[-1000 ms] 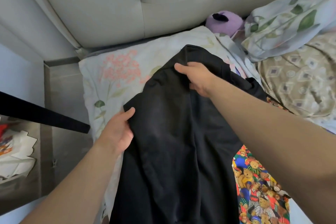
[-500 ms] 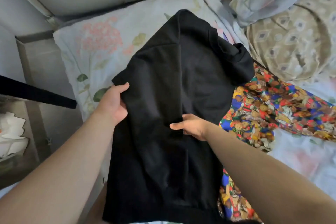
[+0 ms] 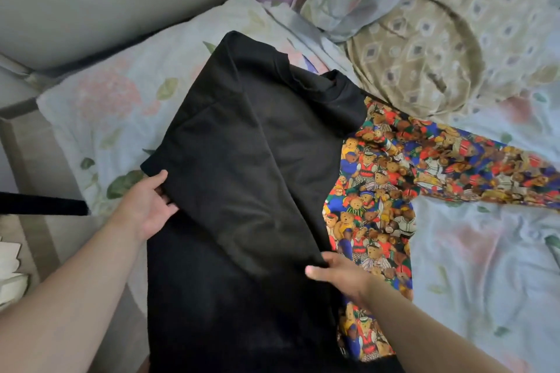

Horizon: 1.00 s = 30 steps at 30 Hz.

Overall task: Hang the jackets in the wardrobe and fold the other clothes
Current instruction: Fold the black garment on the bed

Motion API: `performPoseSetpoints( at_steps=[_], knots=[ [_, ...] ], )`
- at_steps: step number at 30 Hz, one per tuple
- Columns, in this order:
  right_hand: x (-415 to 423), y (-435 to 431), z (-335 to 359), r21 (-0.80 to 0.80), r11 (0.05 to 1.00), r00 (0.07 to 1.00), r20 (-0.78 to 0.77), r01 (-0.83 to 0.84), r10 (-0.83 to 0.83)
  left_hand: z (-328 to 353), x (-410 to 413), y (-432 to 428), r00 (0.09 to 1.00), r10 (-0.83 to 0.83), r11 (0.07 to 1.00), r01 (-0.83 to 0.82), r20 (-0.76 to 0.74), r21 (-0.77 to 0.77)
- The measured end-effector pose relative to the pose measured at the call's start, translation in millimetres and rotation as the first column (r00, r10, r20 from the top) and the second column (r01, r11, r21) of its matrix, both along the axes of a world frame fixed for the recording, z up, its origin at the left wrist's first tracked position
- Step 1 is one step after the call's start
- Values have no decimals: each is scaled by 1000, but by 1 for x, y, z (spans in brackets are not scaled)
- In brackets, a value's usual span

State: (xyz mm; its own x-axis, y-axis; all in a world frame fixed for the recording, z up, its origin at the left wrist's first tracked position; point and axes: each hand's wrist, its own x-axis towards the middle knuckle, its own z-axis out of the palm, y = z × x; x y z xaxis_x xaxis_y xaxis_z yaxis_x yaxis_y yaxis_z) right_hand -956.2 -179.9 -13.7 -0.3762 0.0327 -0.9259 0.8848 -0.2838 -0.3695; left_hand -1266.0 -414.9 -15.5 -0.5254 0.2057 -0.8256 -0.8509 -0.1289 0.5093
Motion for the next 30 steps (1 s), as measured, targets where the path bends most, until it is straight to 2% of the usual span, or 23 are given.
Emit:
performPoseSetpoints(
  at_steps=[2,6,9,11,13,14,15,16,18,19,21,23,26,28,30],
  knots=[
    [8,-3,-3,87,989,993,32,-117,114,0,4,1,999,36,999,-36,-4,2],
    [26,16,2,198,964,982,107,-175,156,1,5,5,994,-74,993,67,-75,-94],
    [34,25,5,309,873,924,192,-378,332,2,6,7,983,-180,960,165,-45,-228],
    [32,25,5,370,783,863,289,-499,413,3,6,3,962,-271,875,236,-23,-423],
    [19,27,8,461,643,788,432,-612,439,6,0,-5,926,-352,722,175,-138,-670],
    [9,28,13,528,579,781,480,-621,399,8,-4,-8,875,-434,639,130,-216,-758],
    [-8,27,17,614,517,802,478,-597,358,10,-10,-9,810,-519,574,93,-274,-814],
    [-26,25,19,710,457,843,420,-536,336,12,-17,-8,748,-581,549,70,-321,-833],
    [-81,19,23,859,379,906,198,-344,373,14,-34,1,649,-680,565,167,-341,-808],
    [-114,19,25,889,386,910,76,-247,407,14,-41,9,612,-727,565,279,-310,-776],
    [-192,21,33,868,486,882,-147,-102,448,12,-53,18,520,-823,499,471,-228,-728],
    [-270,22,43,811,585,863,-287,-11,415,6,-62,20,433,-883,419,554,-182,-719],
    [-356,28,50,828,555,873,-325,78,362,0,-63,17,376,-909,390,613,-181,-687],
    [-392,31,49,861,509,890,-225,-10,397,-6,-64,12,365,-908,397,597,-205,-697],
    [-410,37,42,889,451,939,-80,-85,334,-9,-64,9,358,-905,409,583,-230,-702]
  ],
)
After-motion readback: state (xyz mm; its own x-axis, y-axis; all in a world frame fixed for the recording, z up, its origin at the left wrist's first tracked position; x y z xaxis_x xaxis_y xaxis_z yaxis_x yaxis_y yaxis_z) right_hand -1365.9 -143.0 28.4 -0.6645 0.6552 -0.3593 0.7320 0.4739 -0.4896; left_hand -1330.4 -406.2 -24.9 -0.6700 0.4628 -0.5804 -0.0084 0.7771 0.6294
